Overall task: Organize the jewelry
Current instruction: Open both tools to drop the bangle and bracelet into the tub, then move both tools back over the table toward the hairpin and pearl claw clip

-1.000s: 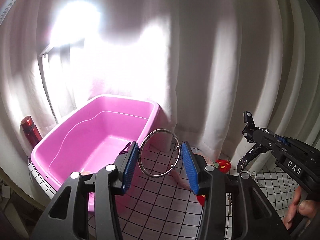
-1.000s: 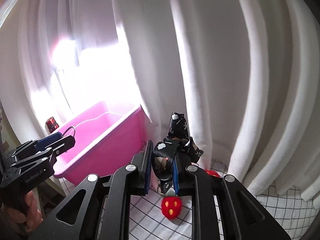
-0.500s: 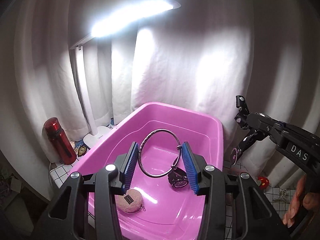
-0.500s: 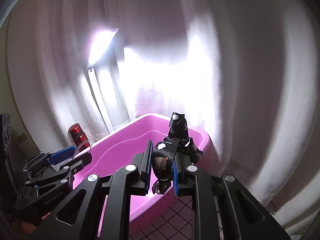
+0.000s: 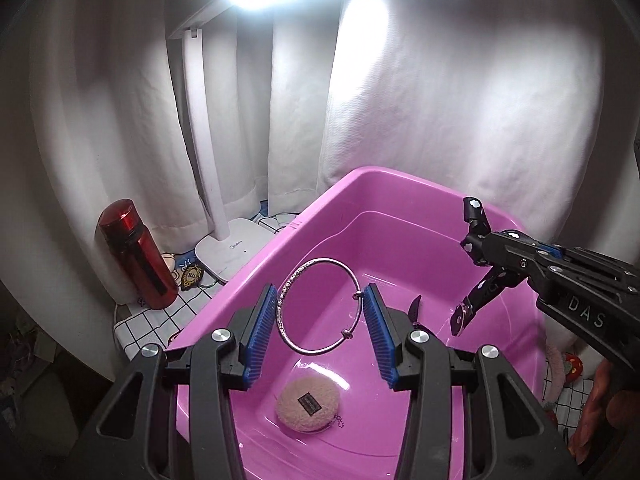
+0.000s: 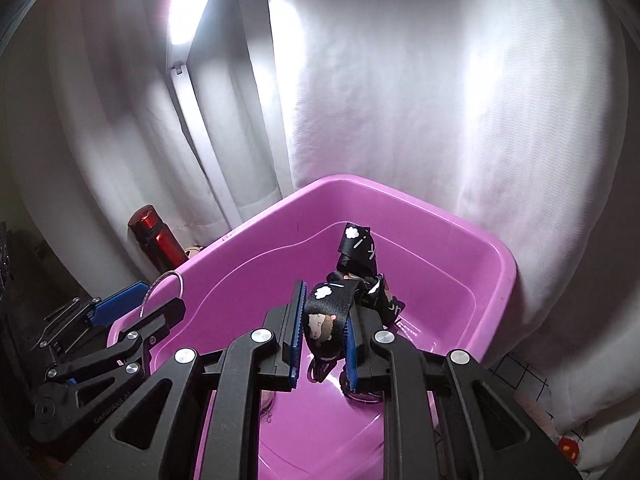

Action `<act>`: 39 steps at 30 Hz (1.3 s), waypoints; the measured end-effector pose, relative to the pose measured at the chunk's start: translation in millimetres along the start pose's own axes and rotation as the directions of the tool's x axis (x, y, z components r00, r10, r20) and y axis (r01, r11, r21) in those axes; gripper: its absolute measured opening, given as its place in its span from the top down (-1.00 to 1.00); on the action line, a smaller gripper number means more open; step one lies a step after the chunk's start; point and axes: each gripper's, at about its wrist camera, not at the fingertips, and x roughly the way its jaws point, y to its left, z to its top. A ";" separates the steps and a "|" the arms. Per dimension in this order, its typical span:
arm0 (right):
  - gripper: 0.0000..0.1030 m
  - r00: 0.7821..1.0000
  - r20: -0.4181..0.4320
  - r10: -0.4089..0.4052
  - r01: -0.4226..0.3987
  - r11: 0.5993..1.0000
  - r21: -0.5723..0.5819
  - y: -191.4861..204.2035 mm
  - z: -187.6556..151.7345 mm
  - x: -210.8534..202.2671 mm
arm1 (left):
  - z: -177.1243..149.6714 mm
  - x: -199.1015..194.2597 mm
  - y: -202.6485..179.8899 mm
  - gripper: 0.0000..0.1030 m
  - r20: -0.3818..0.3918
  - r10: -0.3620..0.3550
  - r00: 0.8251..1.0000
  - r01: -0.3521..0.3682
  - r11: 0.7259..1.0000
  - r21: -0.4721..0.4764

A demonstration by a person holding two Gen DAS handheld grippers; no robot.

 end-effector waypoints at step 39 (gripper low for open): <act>-0.37 0.971 -0.227 -0.082 0.109 0.988 0.106 -12.4 1.1 48.2 | -8.1 7.7 25.2 -0.79 -0.142 0.055 0.988 -0.064 0.997 -0.054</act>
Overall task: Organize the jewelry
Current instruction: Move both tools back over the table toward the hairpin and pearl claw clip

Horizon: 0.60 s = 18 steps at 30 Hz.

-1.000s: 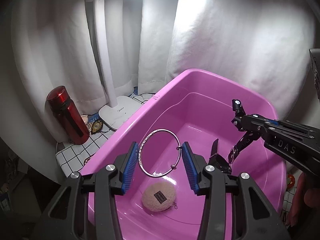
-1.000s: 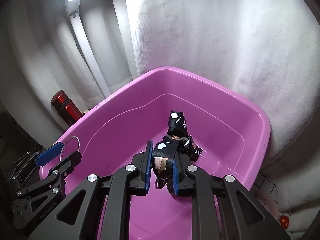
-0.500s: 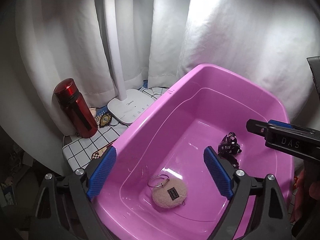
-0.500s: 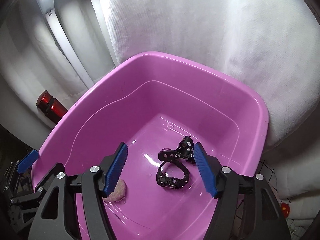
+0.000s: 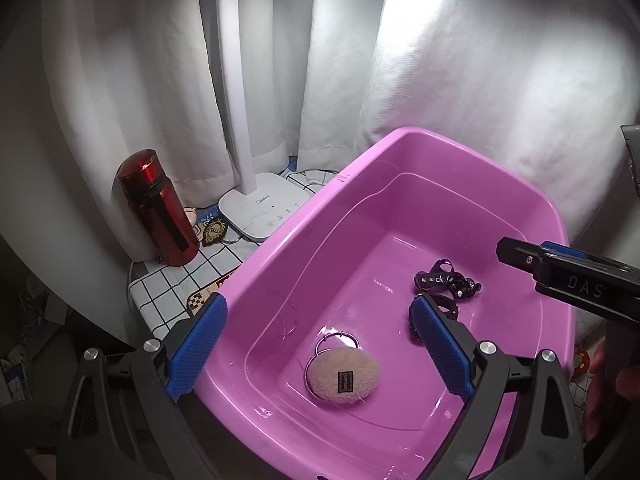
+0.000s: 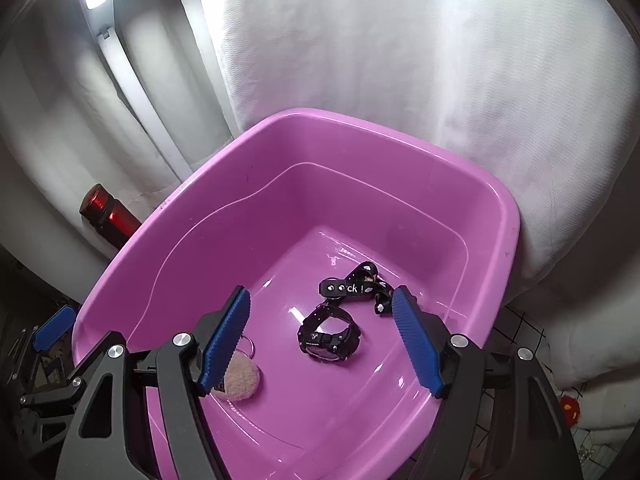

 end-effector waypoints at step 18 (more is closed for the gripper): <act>-0.39 0.994 0.105 -0.009 -0.004 0.992 0.125 -52.0 -79.0 -73.6 | -25.2 -58.1 -37.8 -0.86 0.048 -0.116 0.992 0.114 0.993 0.044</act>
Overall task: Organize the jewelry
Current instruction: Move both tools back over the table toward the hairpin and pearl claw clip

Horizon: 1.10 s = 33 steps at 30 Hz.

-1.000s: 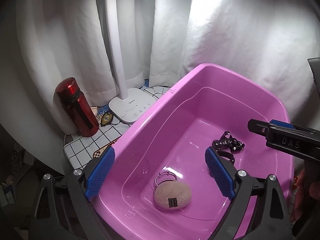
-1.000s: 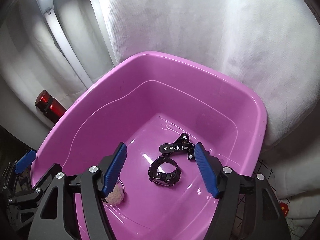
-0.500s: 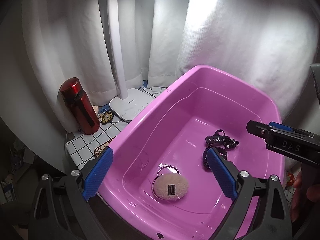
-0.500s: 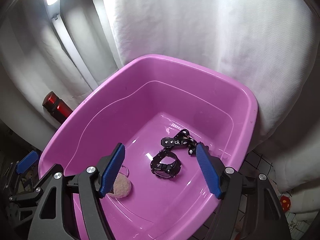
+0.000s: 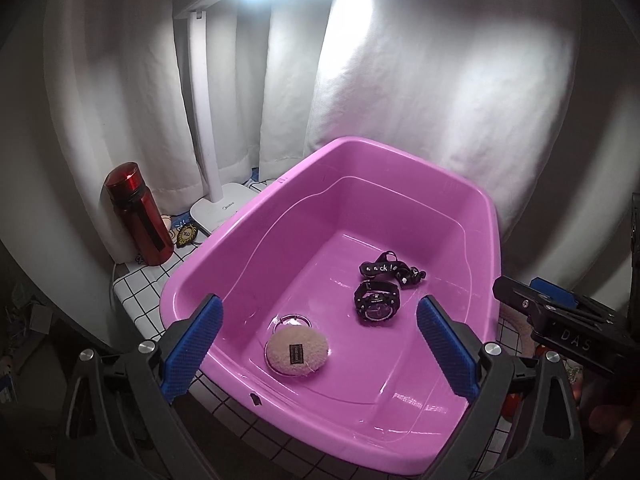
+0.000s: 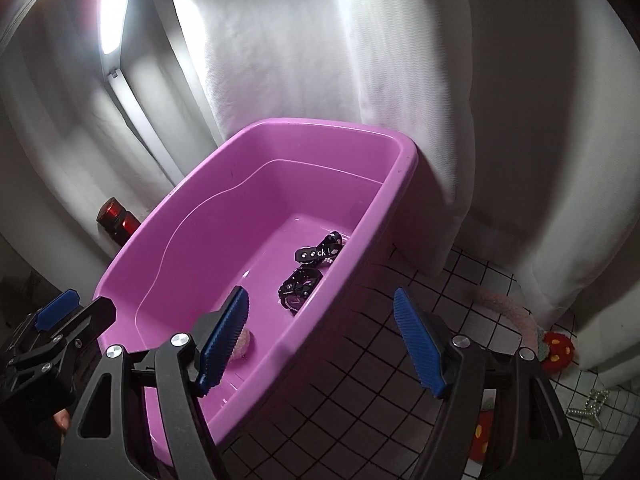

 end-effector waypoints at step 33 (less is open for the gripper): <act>-0.39 0.957 -0.080 -0.278 0.290 0.918 0.272 -271.6 -232.6 -151.5 | -154.6 -7.8 -234.9 -0.87 -0.229 -0.220 0.948 0.262 0.950 0.172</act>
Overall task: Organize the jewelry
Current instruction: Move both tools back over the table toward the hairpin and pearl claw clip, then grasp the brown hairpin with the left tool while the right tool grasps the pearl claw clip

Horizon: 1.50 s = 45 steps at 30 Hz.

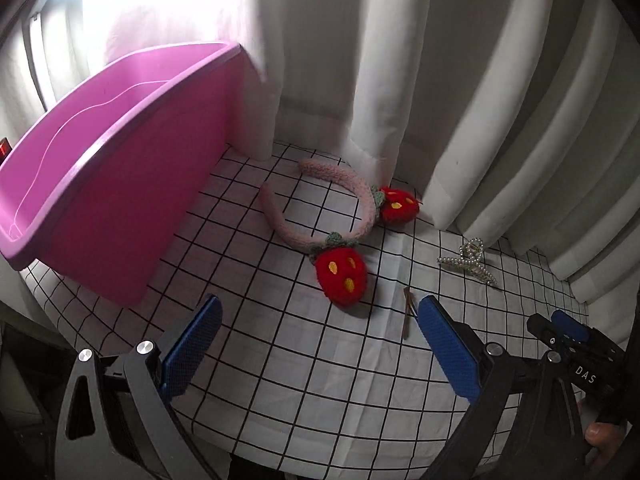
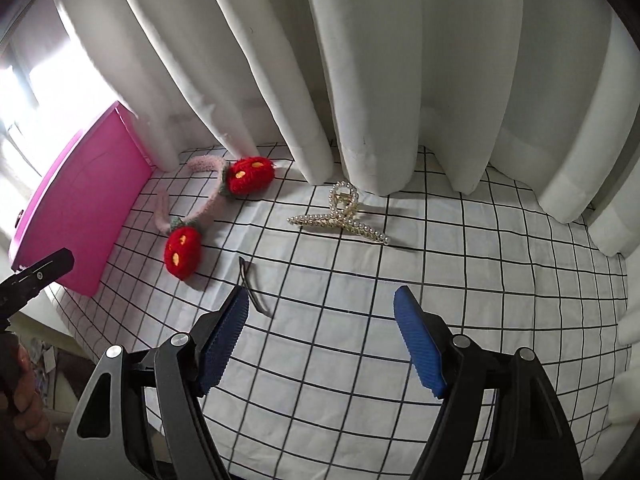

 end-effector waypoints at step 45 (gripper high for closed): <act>-0.41 0.992 -0.084 0.097 -0.124 0.896 -0.427 -30.2 52.7 159.4 | -47.6 159.8 -104.8 -0.88 -0.081 0.175 0.981 -0.181 0.981 -0.073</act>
